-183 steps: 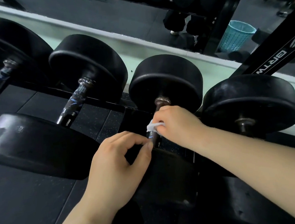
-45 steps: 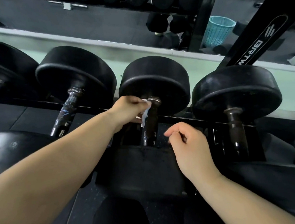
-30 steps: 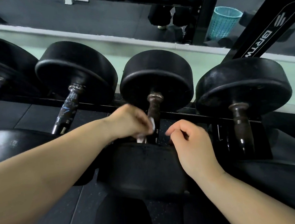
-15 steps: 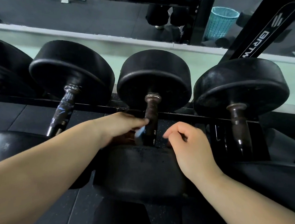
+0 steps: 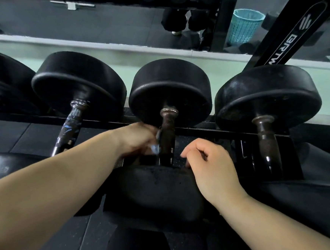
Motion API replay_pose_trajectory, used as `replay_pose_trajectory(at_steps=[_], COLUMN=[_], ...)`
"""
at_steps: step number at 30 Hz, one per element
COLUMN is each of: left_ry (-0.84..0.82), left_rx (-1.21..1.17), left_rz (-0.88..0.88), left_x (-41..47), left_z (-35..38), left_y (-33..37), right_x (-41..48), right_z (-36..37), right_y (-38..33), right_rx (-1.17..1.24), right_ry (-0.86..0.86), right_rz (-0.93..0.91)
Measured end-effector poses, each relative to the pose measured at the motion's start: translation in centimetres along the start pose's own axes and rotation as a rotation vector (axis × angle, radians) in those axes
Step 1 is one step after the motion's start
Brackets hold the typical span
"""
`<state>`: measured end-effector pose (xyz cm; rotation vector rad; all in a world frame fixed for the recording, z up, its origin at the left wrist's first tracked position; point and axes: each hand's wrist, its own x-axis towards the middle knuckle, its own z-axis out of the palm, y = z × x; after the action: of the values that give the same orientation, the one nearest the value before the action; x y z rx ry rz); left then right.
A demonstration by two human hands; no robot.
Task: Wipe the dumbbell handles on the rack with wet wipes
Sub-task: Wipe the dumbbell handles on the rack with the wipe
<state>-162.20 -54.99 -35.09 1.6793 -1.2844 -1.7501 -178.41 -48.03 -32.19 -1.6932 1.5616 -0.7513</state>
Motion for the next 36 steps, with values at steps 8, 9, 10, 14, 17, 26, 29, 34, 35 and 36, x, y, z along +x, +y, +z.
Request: replay_pose_trajectory(at_steps=[8,9,10,14,17,26,29,34,35,36], left_ry=[-0.030,-0.031,-0.041,-0.096,-0.101,-0.106,-0.079,0.370,0.420,0.456], left_rx=[-0.184,-0.206,-0.173,0.404,0.311,-0.034,0.027,-0.373,-0.476,-0.551], left_rz=[0.074,0.082,0.073,-0.046,-0.028,0.025,-0.049,0.011,0.008,0.001], left_x=[0.1,0.1,0.2,-0.4,-0.7,-0.7,-0.9,-3.4,-5.1,-6.9], left_z=[0.3,0.3,0.1,-0.3,0.0,-0.2,0.0,-0.7,-0.8,-0.8], left_y=[0.0,-0.1,-0.4,-0.8,-0.5,-1.3,-1.2,-0.9,-0.6,-0.1], right_x=[0.1,0.0,0.0,0.1,0.1,-0.1,0.1,0.1,0.0,0.0], right_z=[-0.3,-0.3,-0.3,-0.3,-0.3,-0.4,-0.5,-0.2,-0.2,-0.2], right_y=[-0.2,-0.2,-0.2,-0.1,-0.2,-0.2,-0.1,0.1,0.1,0.1], right_rx=[-0.021,-0.022,-0.021,-0.025,-0.028,-0.014,-0.026,-0.003,0.045,0.091], right_ry=[-0.039,-0.041,-0.041,-0.041,-0.037,-0.033,-0.039,-0.012,-0.002,-0.003], right_rz=[0.020,0.018,0.017,0.012,0.006,-0.011,-0.008,-0.054,-0.036,-0.013])
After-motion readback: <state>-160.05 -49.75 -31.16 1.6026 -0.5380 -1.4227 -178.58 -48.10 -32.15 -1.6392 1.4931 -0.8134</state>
